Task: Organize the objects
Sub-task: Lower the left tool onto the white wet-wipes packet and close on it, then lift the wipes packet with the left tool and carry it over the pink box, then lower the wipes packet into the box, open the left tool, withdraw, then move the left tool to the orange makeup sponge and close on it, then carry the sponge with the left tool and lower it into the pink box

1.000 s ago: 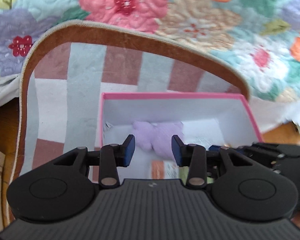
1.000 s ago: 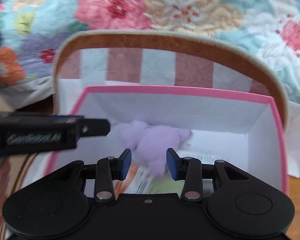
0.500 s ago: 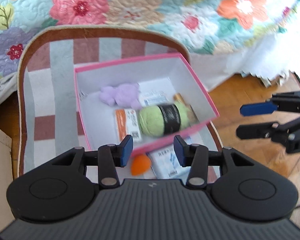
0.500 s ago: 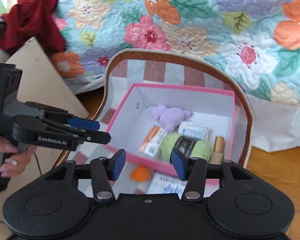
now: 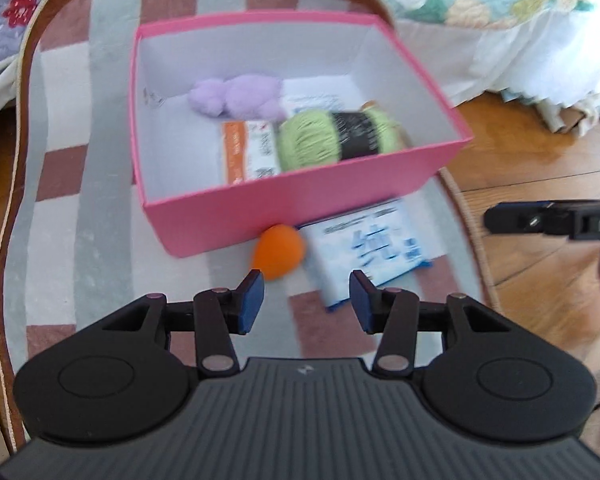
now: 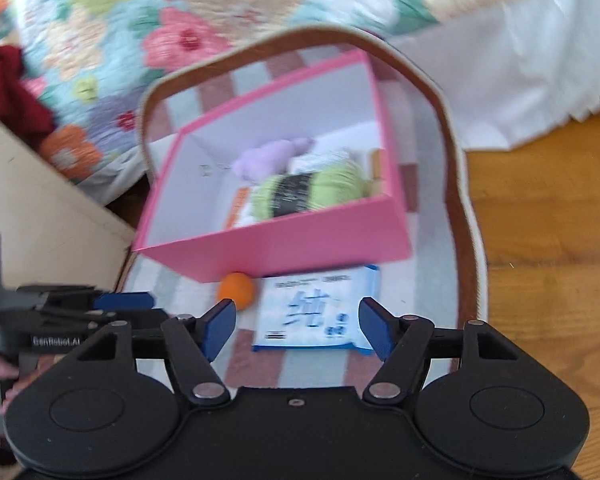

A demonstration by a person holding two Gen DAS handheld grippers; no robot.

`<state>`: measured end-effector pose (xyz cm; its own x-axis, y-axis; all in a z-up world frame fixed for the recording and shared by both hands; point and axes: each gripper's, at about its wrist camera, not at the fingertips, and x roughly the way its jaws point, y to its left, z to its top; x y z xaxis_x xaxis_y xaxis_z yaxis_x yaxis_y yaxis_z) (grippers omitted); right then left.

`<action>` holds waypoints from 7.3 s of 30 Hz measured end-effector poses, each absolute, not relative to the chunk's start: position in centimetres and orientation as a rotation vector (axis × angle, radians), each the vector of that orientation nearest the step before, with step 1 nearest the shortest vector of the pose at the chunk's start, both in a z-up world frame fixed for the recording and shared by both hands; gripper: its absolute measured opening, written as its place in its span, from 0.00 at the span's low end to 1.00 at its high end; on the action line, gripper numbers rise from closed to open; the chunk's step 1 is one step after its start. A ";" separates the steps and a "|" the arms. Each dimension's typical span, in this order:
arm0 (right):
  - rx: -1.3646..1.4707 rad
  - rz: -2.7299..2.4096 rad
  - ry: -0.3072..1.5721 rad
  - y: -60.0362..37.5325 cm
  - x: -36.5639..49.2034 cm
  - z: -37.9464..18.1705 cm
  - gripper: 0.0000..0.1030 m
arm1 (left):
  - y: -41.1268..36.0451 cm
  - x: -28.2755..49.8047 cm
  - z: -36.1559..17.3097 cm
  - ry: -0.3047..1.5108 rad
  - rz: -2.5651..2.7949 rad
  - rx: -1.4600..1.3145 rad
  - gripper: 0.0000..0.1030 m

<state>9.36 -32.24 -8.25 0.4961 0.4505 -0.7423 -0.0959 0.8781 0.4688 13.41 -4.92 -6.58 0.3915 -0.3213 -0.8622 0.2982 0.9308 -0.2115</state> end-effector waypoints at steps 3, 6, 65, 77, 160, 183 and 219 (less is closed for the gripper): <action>0.436 0.313 0.999 -32.8 9.6 -9.9 0.71 | -4.8 13.7 -8.6 1.134 -0.382 -0.068 0.45; 0.442 0.304 1.022 -32.6 10.2 -11.7 0.71 | -5.2 13.7 -10.1 1.142 -0.395 -0.107 0.45; 0.199 0.354 1.113 -24.4 4.7 -11.5 0.58 | -4.3 7.4 -8.8 1.089 -0.487 -0.289 0.26; 0.155 0.334 0.941 -23.1 3.2 -4.4 0.60 | -3.2 7.6 -1.3 0.948 -0.526 -0.230 0.26; 0.076 0.659 0.932 -22.7 7.1 -1.9 0.66 | -0.4 12.2 -2.1 1.112 -0.458 -0.086 0.52; -0.282 0.547 0.808 -14.7 10.1 -17.3 0.65 | -2.1 16.6 -14.1 1.030 -0.441 -0.232 0.39; -0.048 0.530 0.819 -19.4 6.0 2.5 0.37 | -6.0 12.6 7.5 0.931 -0.567 -0.065 0.29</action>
